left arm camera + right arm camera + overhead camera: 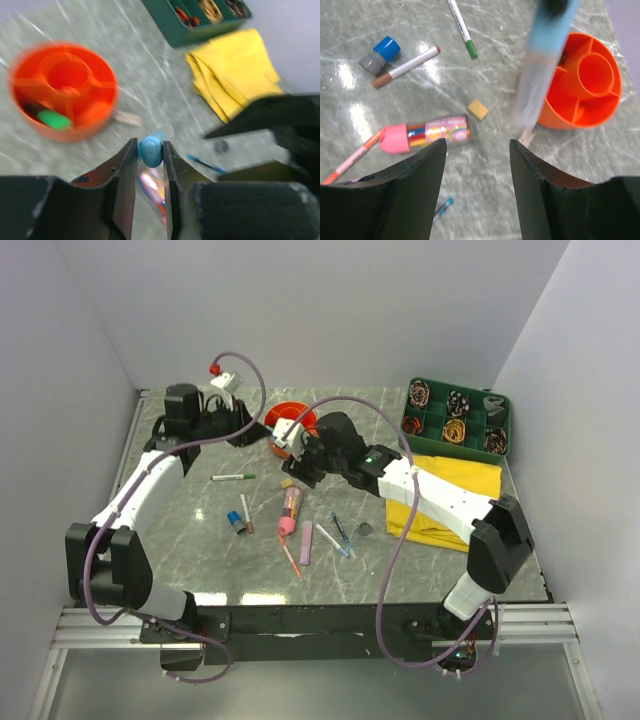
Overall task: Sort the stationery into containers
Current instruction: Place the pen in the storage box.
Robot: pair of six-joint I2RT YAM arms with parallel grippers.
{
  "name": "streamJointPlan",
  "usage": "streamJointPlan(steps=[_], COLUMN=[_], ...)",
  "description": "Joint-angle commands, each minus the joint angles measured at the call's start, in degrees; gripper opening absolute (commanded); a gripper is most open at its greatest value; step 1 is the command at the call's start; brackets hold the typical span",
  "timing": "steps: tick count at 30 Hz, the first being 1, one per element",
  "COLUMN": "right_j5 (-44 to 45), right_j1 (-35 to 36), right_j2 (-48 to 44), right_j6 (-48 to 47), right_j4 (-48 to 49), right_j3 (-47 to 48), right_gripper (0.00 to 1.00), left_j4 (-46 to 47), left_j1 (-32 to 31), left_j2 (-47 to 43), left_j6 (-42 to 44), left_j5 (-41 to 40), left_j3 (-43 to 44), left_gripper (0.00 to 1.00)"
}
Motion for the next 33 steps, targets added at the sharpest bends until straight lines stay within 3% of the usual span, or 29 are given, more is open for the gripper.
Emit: streamJointPlan(steps=[1,8,16,33], right_j5=[0.62,0.18,-0.26,-0.35], right_j1=[-2.05,-7.15,-9.44,-10.76], right_j2=[-7.18,-8.68,-9.64,-10.52], right_j6=[0.56,5.04,5.84,6.19], right_j4=[-2.92,-2.66,-2.04,-1.07], right_j3=[-2.28,-6.59,-7.91,-11.16], right_gripper=[0.62,0.62,0.62,0.62], left_j4=[-6.20,-10.95,-9.55,-7.79], left_j1=[0.08,-0.80,-2.73,-5.19], left_j2=[2.97,9.47,13.87,20.81], left_j6=[12.50,22.18,24.92,25.79], left_j5=[-5.73,-15.66,-26.21,-30.52], left_j3=[10.08,18.96,21.34,24.06], left_gripper=[0.01,0.01,0.01,0.01])
